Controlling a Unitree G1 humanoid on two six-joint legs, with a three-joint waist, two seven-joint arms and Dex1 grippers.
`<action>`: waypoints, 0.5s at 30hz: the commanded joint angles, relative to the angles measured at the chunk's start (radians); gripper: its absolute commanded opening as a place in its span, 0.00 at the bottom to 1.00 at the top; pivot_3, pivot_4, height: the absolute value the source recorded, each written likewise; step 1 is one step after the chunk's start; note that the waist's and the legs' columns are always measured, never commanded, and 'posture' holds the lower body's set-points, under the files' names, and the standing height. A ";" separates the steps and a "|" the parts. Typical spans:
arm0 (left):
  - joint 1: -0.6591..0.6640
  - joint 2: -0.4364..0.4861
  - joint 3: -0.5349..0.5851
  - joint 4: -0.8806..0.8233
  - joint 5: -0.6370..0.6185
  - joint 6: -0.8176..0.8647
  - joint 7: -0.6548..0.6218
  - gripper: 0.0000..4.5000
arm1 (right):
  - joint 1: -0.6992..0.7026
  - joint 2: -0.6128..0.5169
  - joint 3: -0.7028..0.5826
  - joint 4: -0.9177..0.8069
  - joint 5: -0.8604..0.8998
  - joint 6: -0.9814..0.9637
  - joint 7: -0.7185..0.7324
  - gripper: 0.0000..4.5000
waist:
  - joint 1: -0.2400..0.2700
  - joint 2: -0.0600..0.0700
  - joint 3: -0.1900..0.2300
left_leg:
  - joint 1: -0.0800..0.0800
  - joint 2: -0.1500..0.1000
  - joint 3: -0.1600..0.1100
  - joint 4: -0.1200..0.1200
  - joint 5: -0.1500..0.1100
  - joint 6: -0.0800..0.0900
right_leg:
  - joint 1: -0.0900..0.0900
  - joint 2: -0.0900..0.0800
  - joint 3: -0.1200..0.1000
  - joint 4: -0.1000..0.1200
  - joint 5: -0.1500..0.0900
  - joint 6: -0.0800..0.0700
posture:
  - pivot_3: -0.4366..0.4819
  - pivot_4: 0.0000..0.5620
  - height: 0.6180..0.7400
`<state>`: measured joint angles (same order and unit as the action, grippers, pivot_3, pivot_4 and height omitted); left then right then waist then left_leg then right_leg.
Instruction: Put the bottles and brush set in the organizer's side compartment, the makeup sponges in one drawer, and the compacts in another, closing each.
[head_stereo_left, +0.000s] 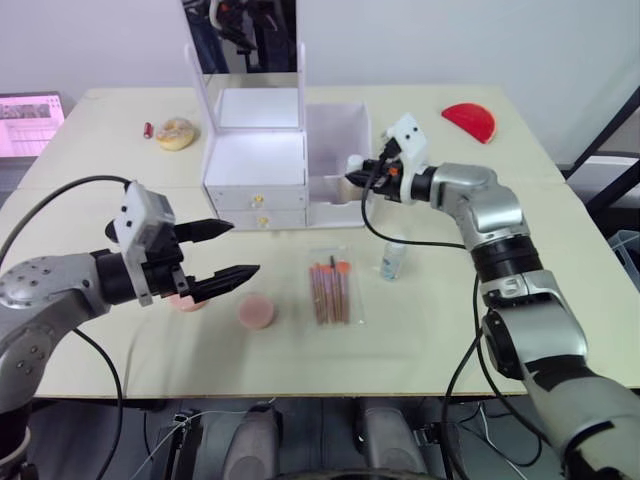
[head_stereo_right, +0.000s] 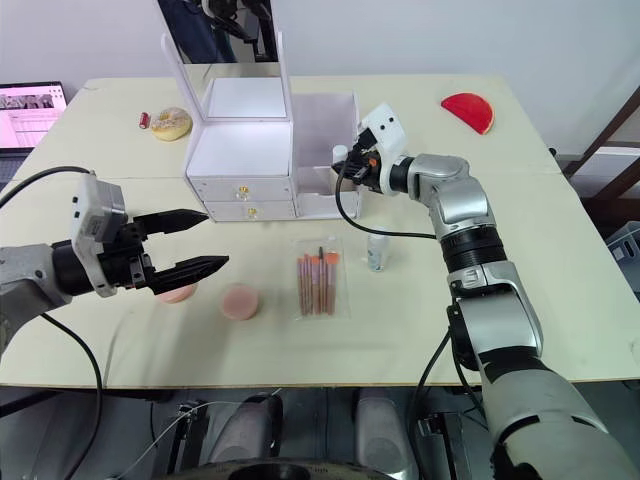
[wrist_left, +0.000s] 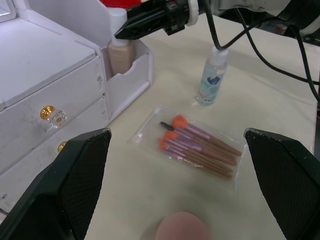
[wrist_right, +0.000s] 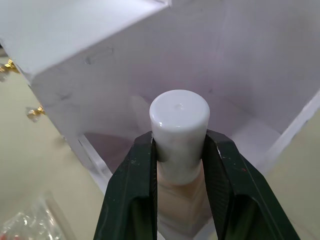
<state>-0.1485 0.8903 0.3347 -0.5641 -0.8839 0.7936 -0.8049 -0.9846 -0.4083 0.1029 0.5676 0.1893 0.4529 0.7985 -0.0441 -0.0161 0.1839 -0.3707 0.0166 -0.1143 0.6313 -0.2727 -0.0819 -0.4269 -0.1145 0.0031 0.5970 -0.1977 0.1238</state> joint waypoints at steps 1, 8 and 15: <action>-0.010 0.009 0.033 -0.012 -0.007 -0.024 -0.006 1.00 | -0.008 0.006 -0.022 -0.063 0.003 0.004 -0.010 0.17 | -0.001 0.000 0.000 | 0.000 0.000 0.000 0.000 0.000 0.000 | 0.000 0.000 0.000 0.000 0.000 0.000 | 0.48 0.27 1.00; -0.022 0.011 0.026 -0.003 -0.004 -0.026 -0.011 1.00 | -0.029 -0.003 -0.036 -0.049 0.004 0.006 -0.004 0.17 | -0.001 0.000 0.000 | 0.000 0.000 0.000 0.000 0.000 0.000 | 0.000 0.000 0.000 0.000 0.000 0.000 | 0.48 0.27 1.00; -0.027 0.008 0.024 -0.001 -0.002 -0.028 -0.009 1.00 | -0.029 -0.003 -0.028 -0.029 -0.011 0.013 0.000 0.17 | -0.001 0.000 0.000 | 0.000 0.000 0.000 0.000 0.000 0.000 | 0.000 0.000 0.000 0.000 0.000 0.000 | 0.48 0.27 1.00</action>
<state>-0.1618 0.8906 0.3345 -0.5585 -0.8827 0.7887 -0.8088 -0.9806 -0.4048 0.0942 0.5555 0.1784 0.4742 0.7962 -0.0446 -0.0160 0.1840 -0.3706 0.0167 -0.1143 0.6310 -0.2727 -0.0819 -0.4270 -0.1145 0.0031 0.5969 -0.1977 0.1238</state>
